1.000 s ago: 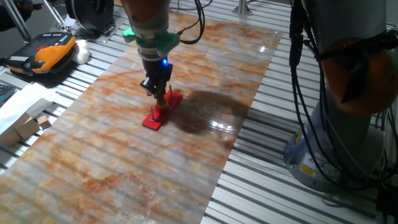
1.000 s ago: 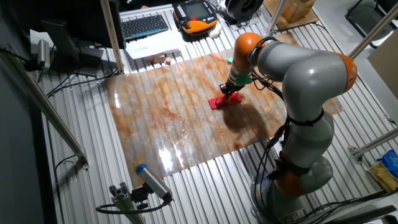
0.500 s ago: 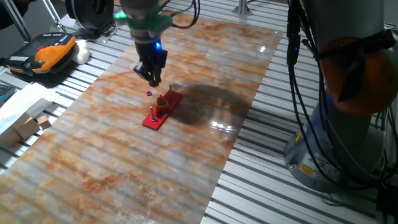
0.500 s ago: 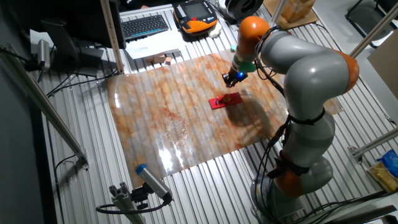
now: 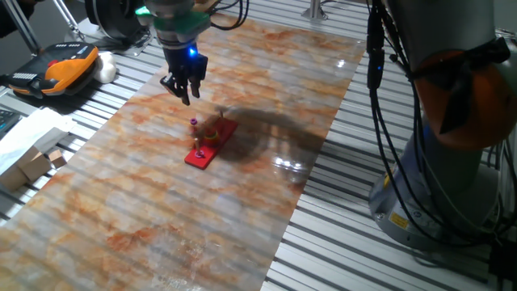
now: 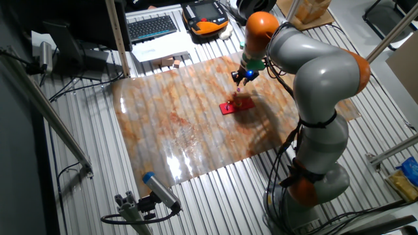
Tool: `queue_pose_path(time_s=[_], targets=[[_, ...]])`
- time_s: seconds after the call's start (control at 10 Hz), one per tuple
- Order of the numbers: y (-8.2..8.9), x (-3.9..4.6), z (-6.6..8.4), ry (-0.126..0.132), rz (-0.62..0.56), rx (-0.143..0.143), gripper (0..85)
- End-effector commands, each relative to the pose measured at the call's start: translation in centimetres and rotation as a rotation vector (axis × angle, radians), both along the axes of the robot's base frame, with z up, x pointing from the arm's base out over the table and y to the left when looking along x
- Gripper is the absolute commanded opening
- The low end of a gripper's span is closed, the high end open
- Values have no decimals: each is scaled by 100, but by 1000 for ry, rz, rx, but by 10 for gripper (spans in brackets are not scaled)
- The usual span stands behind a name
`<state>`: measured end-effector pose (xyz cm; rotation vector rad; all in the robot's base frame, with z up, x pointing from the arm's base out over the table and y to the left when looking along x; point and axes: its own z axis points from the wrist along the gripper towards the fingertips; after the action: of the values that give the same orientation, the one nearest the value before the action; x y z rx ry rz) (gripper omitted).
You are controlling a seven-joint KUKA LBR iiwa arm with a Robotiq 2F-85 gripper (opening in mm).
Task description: Take out one Hanoi block and throw it aside
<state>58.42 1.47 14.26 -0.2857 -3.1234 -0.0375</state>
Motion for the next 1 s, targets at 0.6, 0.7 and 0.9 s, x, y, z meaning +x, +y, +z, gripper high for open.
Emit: queue_pose_path(time_s=[0.6,0.7,0.9], targets=[[187,-467,405,6,84,27,170],[222,-525,446,1,88,25,170],[280,-642,512,4,104,24,170]])
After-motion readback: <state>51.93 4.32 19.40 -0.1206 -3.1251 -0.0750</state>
